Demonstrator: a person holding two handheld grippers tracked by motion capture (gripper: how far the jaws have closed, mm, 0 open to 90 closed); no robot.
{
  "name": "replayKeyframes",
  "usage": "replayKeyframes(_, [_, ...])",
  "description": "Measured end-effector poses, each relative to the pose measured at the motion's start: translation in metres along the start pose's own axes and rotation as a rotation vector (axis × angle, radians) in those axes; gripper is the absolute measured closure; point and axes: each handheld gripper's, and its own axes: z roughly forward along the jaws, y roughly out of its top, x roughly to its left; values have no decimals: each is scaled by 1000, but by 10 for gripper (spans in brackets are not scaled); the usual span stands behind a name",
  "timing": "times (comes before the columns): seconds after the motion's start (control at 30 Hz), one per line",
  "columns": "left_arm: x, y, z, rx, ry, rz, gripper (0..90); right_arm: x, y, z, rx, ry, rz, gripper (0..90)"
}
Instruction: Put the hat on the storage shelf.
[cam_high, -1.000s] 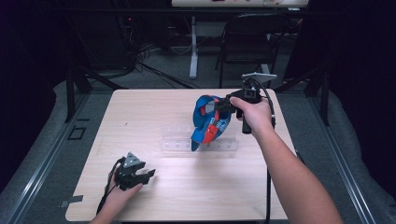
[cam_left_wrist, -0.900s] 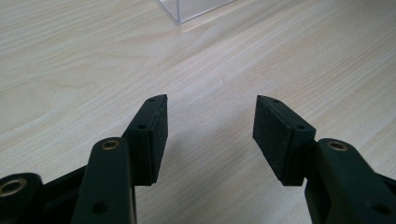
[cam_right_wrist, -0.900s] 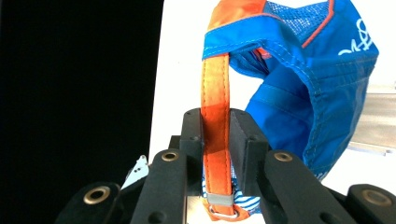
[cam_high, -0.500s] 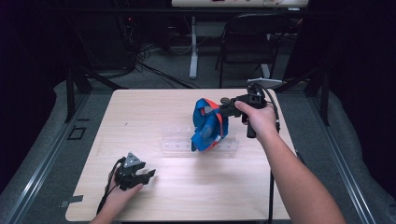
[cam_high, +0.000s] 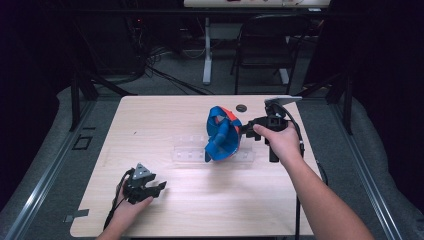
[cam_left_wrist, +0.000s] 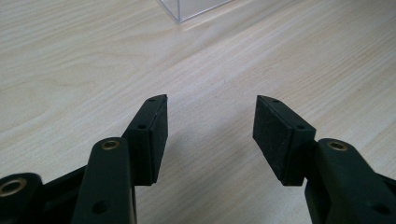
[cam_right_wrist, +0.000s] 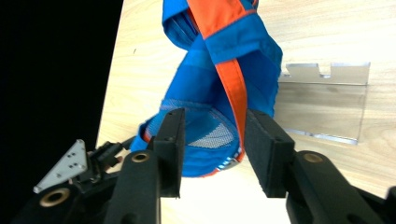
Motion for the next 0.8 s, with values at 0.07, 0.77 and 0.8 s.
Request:
replayKeyframes(0.07, [0,0,0,0,0,0,455,-3,-5,0,-20,-26,-32,561])
replayKeyframes(0.77, [-3,0,1,-1,-7,16,458,-74,-115,30,-227,-132,-235,541])
replayKeyframes(0.8, [-3,0,1,-1,-7,16,459,-74,-115,30,-227,-132,-235,541])
